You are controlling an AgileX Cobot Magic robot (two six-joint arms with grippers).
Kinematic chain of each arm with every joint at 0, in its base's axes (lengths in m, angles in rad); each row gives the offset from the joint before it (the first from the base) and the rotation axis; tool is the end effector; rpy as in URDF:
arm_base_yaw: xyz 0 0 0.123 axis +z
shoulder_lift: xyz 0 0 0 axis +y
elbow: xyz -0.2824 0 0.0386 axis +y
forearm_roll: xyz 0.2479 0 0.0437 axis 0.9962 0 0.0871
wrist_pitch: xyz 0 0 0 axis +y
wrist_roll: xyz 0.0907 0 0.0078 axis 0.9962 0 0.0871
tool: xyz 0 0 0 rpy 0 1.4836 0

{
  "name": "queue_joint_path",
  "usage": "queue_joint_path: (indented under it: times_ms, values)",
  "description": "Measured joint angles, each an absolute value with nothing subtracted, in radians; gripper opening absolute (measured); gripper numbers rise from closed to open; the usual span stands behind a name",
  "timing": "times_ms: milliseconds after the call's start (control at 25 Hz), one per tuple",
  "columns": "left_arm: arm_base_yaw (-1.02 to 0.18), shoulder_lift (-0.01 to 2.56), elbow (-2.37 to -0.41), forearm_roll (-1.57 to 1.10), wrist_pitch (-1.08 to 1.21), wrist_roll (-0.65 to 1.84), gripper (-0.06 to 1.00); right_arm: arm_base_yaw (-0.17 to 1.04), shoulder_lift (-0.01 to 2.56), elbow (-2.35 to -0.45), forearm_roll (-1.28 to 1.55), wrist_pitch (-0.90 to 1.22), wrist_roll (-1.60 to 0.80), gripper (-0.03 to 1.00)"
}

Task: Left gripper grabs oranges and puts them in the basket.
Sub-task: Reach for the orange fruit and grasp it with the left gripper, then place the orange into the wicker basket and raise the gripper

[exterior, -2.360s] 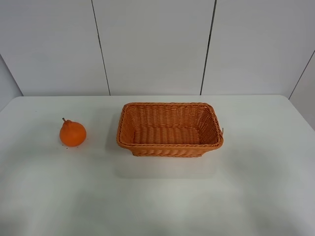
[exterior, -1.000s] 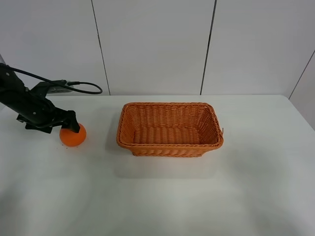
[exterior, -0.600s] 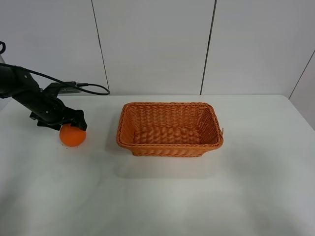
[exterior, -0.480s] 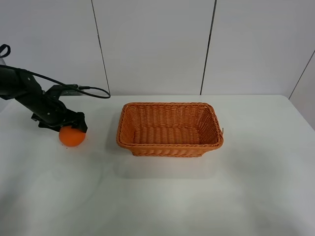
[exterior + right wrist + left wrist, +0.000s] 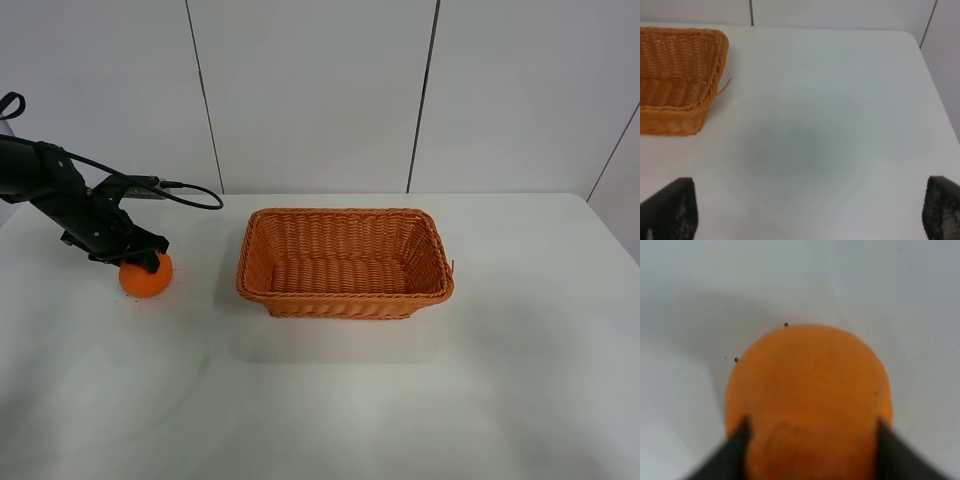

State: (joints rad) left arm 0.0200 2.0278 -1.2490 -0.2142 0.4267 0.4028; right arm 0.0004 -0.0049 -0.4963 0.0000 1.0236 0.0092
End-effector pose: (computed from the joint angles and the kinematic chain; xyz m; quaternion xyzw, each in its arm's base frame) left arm 0.4067 0.0001 0.1351 0.1010 0.9674 -0.0167 0.2317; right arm -0.0037 0.0000 0.2792 0.0037 0.8431 0.0026 0.5378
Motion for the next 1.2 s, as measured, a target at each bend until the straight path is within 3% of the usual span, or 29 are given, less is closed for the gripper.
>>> queue_joint_path:
  times_ms: [40,80,120,560,1040,1200]
  values:
    - [0.02,2.028,-1.249,-0.214,0.427,0.403,0.39,0.0,-0.005,-0.496,0.0,1.024,0.009,0.69]
    - [0.02,2.028,-1.25,-0.214,0.428,0.403,0.22,0.0,-0.005,-0.496,0.0,1.024,0.009,0.69]
    - [0.02,2.028,-1.25,-0.214,0.43,0.403,0.19,0.0,-0.005,-0.496,0.0,1.024,0.009,0.69]
    - [0.02,1.975,-1.254,-0.219,0.519,0.403,0.19,0.0,-0.005,-0.496,0.0,1.024,0.009,0.69]
    - [0.018,1.631,-1.253,-0.291,0.672,0.4,0.19,0.0,-0.005,-0.496,0.0,1.024,0.009,0.69]
    - [-0.042,1.595,-1.253,-0.305,0.683,0.403,0.19,0.0,-0.005,-0.496,0.0,1.024,0.009,0.69]
